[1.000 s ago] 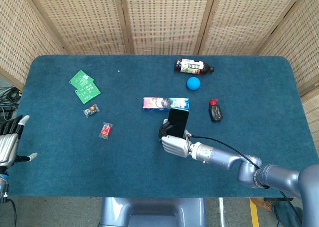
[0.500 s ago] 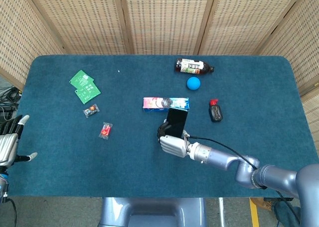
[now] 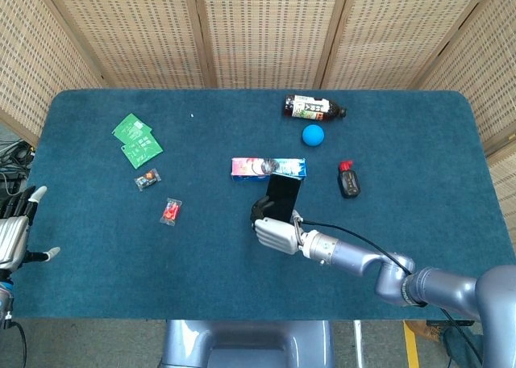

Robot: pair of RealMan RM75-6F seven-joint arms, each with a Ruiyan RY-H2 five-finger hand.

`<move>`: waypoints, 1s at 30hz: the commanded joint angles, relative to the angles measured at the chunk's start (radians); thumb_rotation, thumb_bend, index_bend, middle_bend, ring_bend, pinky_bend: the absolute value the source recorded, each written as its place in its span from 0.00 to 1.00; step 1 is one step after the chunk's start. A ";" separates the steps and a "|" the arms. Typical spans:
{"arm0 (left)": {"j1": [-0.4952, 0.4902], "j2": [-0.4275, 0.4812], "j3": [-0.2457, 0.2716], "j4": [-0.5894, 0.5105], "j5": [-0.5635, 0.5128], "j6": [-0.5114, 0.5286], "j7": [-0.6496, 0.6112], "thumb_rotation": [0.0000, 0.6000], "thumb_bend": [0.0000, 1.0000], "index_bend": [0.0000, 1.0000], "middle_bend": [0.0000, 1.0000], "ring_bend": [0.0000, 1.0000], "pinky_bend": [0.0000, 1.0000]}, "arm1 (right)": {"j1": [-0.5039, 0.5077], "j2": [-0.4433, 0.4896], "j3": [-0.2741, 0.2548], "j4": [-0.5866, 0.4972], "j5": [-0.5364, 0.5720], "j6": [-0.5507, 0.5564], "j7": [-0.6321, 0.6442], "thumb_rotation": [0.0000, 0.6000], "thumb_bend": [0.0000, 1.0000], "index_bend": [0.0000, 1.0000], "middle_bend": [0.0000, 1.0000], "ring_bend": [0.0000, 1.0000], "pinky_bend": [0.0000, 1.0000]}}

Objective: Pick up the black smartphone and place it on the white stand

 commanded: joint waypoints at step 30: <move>0.018 0.023 0.010 -0.016 0.058 0.029 -0.053 1.00 0.00 0.00 0.00 0.00 0.00 | -0.121 0.196 0.001 -0.205 0.042 0.220 0.022 1.00 0.27 0.25 0.29 0.49 0.48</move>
